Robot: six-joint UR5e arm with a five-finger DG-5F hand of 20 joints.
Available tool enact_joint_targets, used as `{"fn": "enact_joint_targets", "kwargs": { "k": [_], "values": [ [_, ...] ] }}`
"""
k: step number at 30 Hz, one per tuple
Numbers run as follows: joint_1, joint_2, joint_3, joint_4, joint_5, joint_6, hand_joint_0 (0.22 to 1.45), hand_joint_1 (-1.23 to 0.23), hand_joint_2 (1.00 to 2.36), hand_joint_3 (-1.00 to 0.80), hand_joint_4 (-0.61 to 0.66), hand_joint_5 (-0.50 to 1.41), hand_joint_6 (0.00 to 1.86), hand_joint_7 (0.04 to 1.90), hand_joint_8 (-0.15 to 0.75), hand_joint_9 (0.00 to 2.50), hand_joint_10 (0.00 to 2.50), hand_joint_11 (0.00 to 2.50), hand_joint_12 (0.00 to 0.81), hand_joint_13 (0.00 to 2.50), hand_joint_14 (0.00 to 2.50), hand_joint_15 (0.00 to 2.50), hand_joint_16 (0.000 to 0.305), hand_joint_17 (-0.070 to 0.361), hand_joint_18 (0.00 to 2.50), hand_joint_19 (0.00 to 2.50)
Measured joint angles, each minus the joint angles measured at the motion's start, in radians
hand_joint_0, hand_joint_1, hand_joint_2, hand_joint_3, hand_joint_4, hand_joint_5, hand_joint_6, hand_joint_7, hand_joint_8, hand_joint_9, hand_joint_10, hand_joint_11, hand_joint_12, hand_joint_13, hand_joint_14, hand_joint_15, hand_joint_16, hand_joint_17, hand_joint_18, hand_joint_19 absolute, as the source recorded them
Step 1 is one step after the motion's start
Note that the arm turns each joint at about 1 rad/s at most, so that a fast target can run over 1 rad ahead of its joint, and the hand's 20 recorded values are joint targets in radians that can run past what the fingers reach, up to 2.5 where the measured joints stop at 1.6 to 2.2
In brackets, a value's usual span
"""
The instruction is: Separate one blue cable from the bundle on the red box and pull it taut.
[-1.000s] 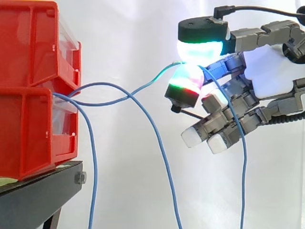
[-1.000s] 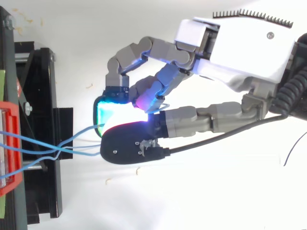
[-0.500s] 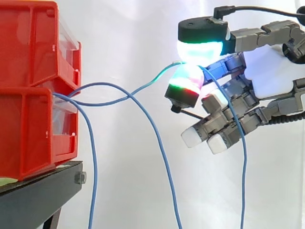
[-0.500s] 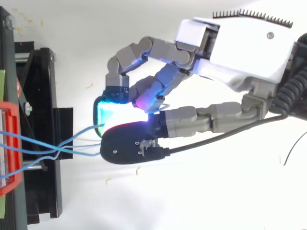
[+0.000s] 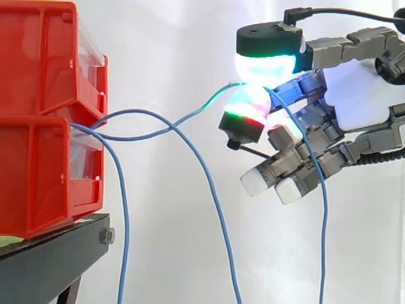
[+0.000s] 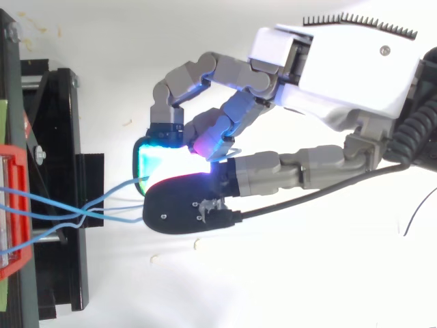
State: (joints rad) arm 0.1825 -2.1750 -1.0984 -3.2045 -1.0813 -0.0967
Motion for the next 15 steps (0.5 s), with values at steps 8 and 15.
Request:
{"fn": "enact_joint_targets", "kwargs": {
  "k": [8, 15],
  "values": [
    [0.000, 0.000, 0.000, 0.000, 0.000, 0.000, 0.56, -0.76, 1.20, 0.00, -0.04, -0.12, 0.92, 1.12, 0.410, 1.06, 0.01, 0.80, 0.455, 0.76, 0.01, 0.36, 0.063, 0.142, 0.73, 0.29],
    [0.000, 0.000, 0.000, 0.000, 0.000, 0.000, 0.56, -0.76, 1.19, 0.00, -0.04, -0.12, 0.92, 1.12, 0.409, 1.07, 0.01, 0.79, 0.454, 0.76, 0.01, 0.36, 0.063, 0.142, 0.73, 0.29]
  ]
}}
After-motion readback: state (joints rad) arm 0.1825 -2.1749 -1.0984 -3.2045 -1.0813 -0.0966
